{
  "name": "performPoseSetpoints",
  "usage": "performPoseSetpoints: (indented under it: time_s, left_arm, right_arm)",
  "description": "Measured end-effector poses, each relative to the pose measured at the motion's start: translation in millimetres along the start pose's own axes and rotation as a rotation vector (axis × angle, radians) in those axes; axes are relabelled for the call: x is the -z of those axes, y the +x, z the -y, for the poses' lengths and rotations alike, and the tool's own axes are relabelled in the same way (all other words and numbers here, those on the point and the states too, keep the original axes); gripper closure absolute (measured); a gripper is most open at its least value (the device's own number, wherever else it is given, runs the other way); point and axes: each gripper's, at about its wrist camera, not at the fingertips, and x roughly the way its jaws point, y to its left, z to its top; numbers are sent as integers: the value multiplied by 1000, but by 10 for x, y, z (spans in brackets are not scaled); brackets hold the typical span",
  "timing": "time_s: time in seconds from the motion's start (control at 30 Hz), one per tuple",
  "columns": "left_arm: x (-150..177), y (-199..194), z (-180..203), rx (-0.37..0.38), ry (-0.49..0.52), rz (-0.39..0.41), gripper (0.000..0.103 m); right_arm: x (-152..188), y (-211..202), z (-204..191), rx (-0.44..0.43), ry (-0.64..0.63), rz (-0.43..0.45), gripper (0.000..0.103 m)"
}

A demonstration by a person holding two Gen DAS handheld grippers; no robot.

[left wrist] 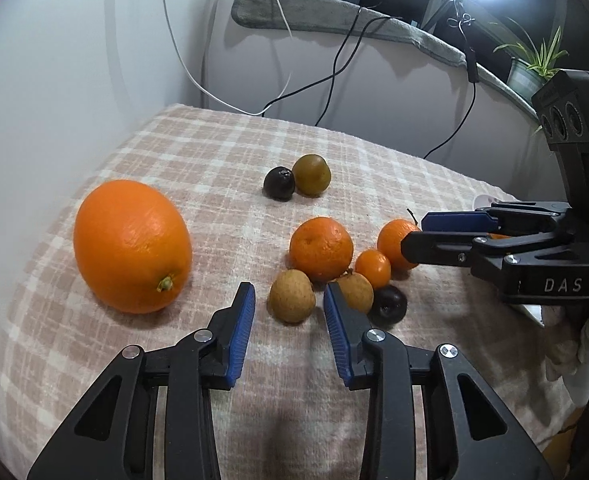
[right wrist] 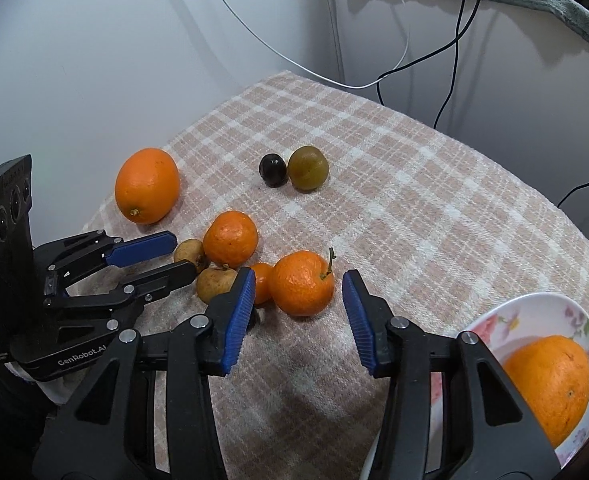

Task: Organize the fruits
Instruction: 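Grasp the tangerine with the right gripper while the left gripper grasps a brown longan, then carry the tangerine and longan over the plate with both grippers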

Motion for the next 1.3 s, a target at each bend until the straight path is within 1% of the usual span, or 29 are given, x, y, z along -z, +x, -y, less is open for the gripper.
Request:
performPoseSetpoints:
  time_s: [0.03, 0.1, 0.2, 0.33, 0.43, 0.5, 0.63, 0.9, 1.3]
  left_arm:
    - [-5, 18, 1, 0, 2, -3, 69]
    - [-12, 53, -8, 1, 0, -10, 69]
    - [-21, 102, -34, 6, -12, -29, 70]
    - [-19, 129, -16, 4, -6, -40, 70]
    - [-34, 151, -18, 10, -4, -48, 70]
    - [-42, 164, -21, 13, -4, -52, 72]
    - [-54, 176, -34, 25, -10, -53, 80]
    - [-43, 154, -23, 15, -3, -45, 80]
    - [-37, -21, 0, 23, -19, -13, 80]
  right_arm:
    - [-2, 13, -4, 1, -1, -5, 55]
    - [-4, 42, -12, 9, -3, -18, 60]
    - [-14, 98, 5, 7, 11, -39, 62]
    - [-34, 136, 69, -20, 51, -54, 63]
    - [-43, 166, 73, -28, 58, -65, 63]
    - [-41, 190, 63, -27, 55, -73, 63]
    - [-38, 187, 71, -31, 60, -72, 64]
    - [-33, 164, 85, -30, 65, -66, 65]
    - [18, -82, 98, -33, 83, -10, 65]
